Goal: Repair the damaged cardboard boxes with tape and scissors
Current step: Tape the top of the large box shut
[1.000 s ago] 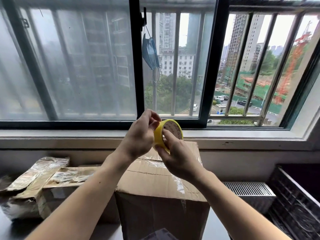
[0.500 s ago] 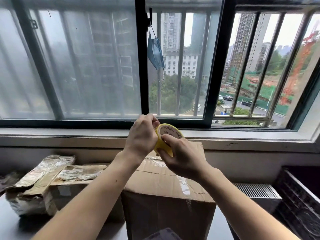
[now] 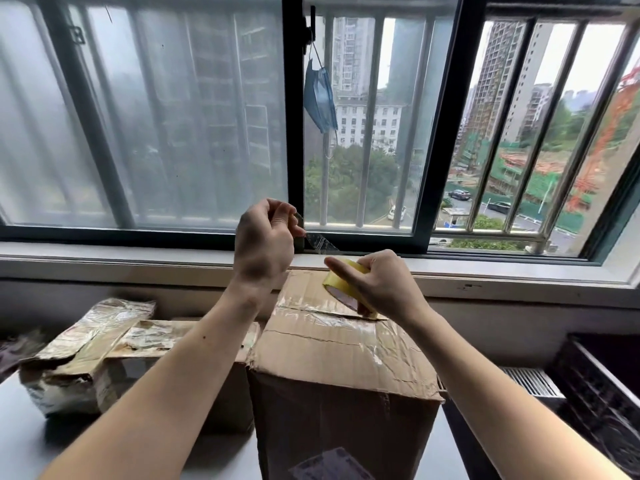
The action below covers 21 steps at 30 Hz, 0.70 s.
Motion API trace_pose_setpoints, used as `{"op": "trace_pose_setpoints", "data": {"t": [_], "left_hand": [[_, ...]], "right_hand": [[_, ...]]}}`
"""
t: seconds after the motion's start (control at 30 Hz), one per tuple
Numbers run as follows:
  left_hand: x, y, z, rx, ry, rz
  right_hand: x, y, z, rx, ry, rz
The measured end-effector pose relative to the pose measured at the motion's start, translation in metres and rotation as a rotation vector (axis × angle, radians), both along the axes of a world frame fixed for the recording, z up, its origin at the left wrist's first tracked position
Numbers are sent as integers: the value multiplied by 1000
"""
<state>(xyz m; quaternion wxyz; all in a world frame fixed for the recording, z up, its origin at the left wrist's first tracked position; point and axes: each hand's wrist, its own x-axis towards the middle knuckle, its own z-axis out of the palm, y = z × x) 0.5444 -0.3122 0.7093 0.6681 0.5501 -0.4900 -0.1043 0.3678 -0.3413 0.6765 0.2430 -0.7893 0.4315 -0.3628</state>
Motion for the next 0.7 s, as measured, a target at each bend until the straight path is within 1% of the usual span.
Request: {"op": "trace_pose_setpoints", "data": {"t": [0.07, 0.13, 0.2, 0.27, 0.33, 0.4, 0.47, 0.7], "left_hand": [[15, -4, -2, -1, 113, 29], [31, -9, -9, 36, 284, 38], [46, -13, -21, 94, 443, 41], [62, -18, -36, 170, 591, 24], [75, -19, -53, 269, 674, -11], [84, -17, -72, 349, 649, -10], [87, -13, -86, 378, 595, 36], [93, -9, -140, 506, 506, 93]], "right_hand": [[-2, -5, -3, -2, -56, 22], [-3, -8, -4, 5, -146, 62], [0, -11, -3, 26, -184, 107], [3, -13, -4, 96, -249, 152], [7, -16, -5, 216, -320, 194], [14, -18, -4, 251, -313, 194], [25, -21, 0, 241, -258, 186], [59, -26, 9, 197, 43, 119]]}}
